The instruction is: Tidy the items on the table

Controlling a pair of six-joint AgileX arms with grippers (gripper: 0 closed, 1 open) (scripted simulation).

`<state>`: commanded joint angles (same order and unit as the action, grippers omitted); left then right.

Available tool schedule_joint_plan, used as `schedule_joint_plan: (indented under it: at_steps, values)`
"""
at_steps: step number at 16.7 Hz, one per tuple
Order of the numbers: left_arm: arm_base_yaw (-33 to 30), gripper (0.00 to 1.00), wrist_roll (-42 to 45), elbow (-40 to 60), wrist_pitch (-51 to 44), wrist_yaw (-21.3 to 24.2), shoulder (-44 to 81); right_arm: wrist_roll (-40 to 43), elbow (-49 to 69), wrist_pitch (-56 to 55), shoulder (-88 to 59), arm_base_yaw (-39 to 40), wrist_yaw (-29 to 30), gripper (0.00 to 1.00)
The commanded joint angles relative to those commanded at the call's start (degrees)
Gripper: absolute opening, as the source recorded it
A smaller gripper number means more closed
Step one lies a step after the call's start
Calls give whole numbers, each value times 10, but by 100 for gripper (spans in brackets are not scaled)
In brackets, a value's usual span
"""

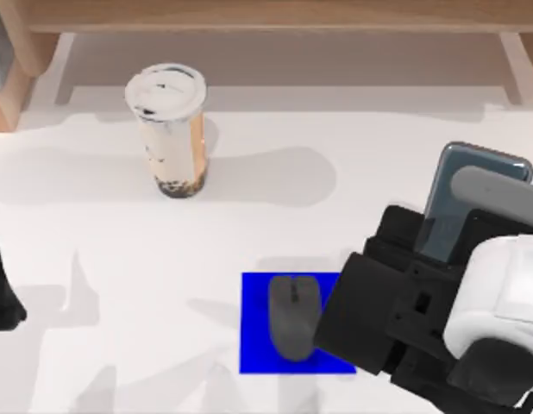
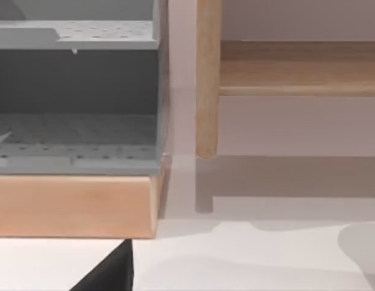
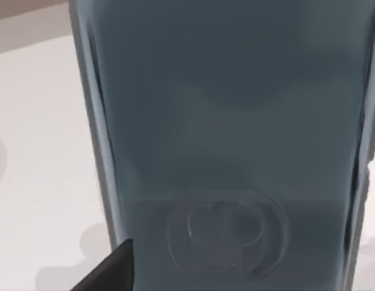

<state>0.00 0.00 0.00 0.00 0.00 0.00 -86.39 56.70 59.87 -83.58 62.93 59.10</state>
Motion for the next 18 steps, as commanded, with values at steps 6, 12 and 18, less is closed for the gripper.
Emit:
schedule_joint_plan:
  at_steps: [6, 12, 18]
  values:
    - [0, 100, 0, 0, 0, 0, 0, 230, -111, -144, 170, -60, -157, 100]
    - [0, 100, 0, 0, 0, 0, 0, 511, -281, -337, 433, -228, -356, 100]
    - [0, 100, 0, 0, 0, 0, 0, 749, -462, -513, 706, -491, -518, 100]
